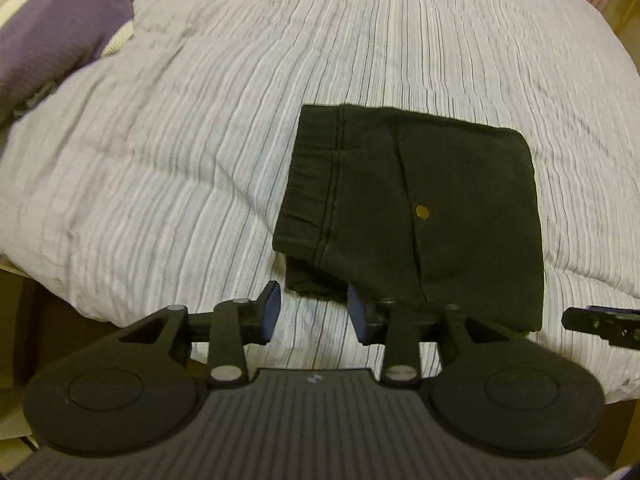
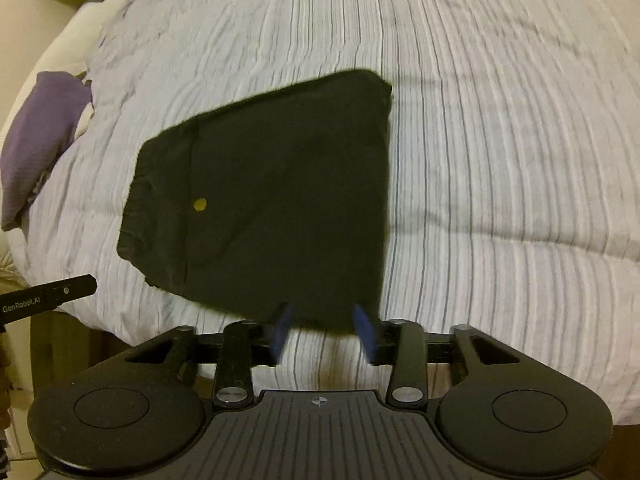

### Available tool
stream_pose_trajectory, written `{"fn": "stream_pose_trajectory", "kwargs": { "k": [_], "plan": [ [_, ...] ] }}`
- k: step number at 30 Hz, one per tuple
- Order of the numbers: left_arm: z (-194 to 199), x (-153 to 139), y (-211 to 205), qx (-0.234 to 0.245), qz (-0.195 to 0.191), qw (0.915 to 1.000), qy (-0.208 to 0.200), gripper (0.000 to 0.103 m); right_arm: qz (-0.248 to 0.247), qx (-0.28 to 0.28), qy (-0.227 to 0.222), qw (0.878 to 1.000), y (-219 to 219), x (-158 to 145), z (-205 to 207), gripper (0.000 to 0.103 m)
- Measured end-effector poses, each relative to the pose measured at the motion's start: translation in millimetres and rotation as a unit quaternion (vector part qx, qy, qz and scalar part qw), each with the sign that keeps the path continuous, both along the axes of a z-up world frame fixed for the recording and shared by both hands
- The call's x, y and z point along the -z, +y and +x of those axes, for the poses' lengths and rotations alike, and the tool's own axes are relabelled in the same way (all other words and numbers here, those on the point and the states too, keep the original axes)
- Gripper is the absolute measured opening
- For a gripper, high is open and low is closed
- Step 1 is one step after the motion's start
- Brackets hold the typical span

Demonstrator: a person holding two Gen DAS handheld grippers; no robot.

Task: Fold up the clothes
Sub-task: 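Lift and straighten the trousers with the left gripper, then open it, then reach the right gripper to the trousers' waistband and close on it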

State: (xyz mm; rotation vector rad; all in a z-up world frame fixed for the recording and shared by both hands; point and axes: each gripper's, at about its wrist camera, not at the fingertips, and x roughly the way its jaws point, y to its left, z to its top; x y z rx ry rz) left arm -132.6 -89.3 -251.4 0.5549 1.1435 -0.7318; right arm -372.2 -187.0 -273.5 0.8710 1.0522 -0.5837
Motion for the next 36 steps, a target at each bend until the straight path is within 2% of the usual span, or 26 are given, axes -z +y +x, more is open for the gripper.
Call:
{"fn": "stream_pose_trajectory", "kwargs": {
  "k": [1,6,15,18,21,25,29,34,36],
  "plan": [
    [-2,-5,-1,0.000,-0.002,1.0000,-0.002,0.033,-0.005,-0.001,0.001,1.000,1,-5,0,0.077],
    [-13,-24,-4,0.001,-0.010,0.9999,-0.011,0.037,-0.014,-0.008,-0.012,1.000,4,-20,-6,0.077],
    [-19,-30,-6,-0.005,-0.024,0.9996,-0.010,0.039,-0.009,-0.010,-0.019,1.000,0,-26,-11,0.077],
    [-15,-28,-1,-0.007,-0.048,0.9988,-0.002,0.043,-0.012,-0.013,-0.022,1.000,-4,-24,-12,0.077],
    [5,-21,15,-0.029,-0.086,0.9956,0.022,0.044,-0.007,-0.009,-0.025,1.000,-9,-15,-16,0.077],
    [45,-3,38,-0.073,-0.137,0.9846,0.081,0.046,0.018,0.016,-0.033,0.999,-21,2,-25,0.077],
    [92,23,54,-0.117,-0.196,0.9627,0.145,0.049,0.044,0.045,-0.054,0.997,-36,19,-29,0.077],
    [144,64,43,-0.119,-0.255,0.9368,0.208,0.050,0.070,0.079,-0.090,0.990,-60,45,-22,0.077],
    [158,80,30,-0.098,-0.267,0.9329,0.222,0.052,0.075,0.096,-0.102,0.987,-69,53,-18,0.077]
  ]
}}
